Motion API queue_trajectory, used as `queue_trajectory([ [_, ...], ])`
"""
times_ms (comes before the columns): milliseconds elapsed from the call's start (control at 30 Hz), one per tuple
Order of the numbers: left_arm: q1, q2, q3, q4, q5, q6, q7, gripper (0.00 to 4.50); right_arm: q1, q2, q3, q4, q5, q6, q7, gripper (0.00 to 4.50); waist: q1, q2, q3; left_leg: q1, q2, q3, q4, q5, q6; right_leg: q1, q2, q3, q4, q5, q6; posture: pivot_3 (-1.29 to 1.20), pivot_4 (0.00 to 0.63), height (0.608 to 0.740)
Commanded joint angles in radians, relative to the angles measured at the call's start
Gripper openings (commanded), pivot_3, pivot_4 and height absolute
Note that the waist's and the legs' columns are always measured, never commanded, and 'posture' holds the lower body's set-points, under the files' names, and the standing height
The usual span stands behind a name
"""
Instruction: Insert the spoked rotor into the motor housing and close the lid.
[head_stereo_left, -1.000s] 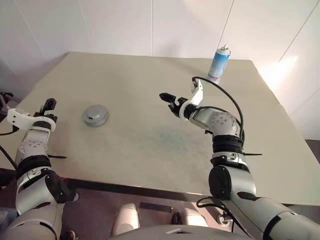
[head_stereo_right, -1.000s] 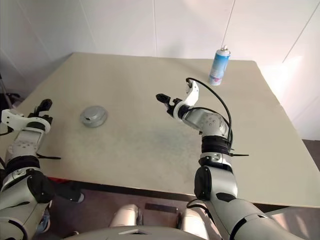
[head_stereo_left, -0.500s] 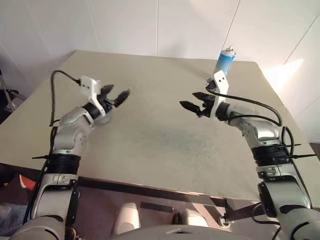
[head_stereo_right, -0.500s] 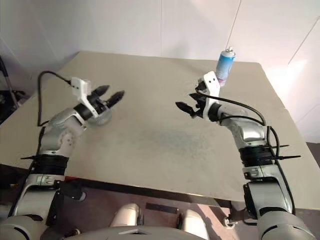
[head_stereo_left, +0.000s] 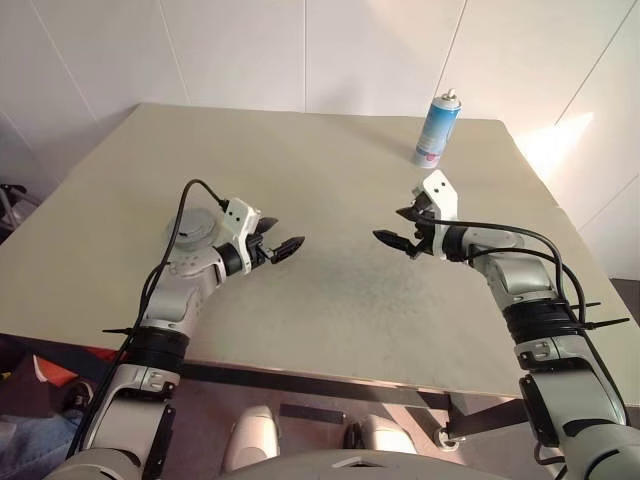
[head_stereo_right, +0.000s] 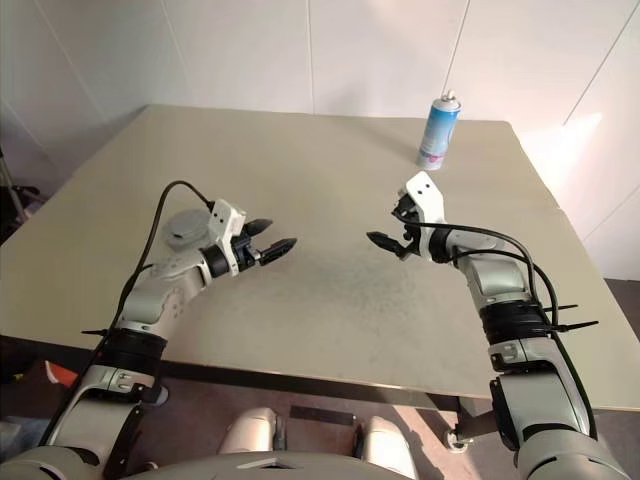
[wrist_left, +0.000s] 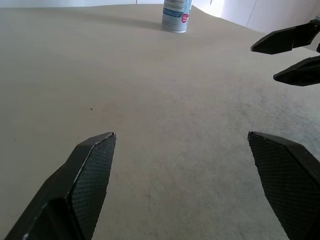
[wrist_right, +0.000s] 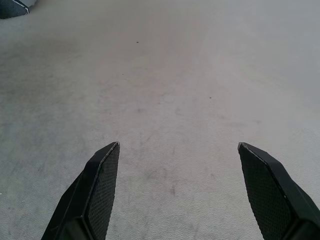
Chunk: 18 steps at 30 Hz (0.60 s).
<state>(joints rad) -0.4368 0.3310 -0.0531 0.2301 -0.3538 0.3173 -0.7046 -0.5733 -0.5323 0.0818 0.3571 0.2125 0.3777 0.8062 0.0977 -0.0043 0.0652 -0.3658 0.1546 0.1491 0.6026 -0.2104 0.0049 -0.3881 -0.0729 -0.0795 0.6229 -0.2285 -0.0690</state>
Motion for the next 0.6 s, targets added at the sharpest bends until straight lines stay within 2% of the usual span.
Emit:
queue_trajectory([
  [33,-0.032,-0.001,0.028,-0.028,-0.001,-0.005,0.004,4.47,-0.029,0.004,-0.016,0.002,-0.010,-0.024,0.003,4.28,0.000,0.000,0.000,0.000,0.000,0.000,0.001,0.000,0.001,0.000,0.000,0.000,0.000,0.000,0.000,0.00,0.000,0.740],
  [600,-0.037,-0.006,0.040,-0.021,0.007,0.000,0.015,4.47,-0.067,0.041,-0.021,0.087,-0.053,-0.069,-0.019,4.28,0.000,0.000,0.000,0.000,0.000,0.000,0.003,-0.001,0.002,0.001,0.000,0.000,0.000,0.001,-0.001,0.00,0.000,0.740],
])
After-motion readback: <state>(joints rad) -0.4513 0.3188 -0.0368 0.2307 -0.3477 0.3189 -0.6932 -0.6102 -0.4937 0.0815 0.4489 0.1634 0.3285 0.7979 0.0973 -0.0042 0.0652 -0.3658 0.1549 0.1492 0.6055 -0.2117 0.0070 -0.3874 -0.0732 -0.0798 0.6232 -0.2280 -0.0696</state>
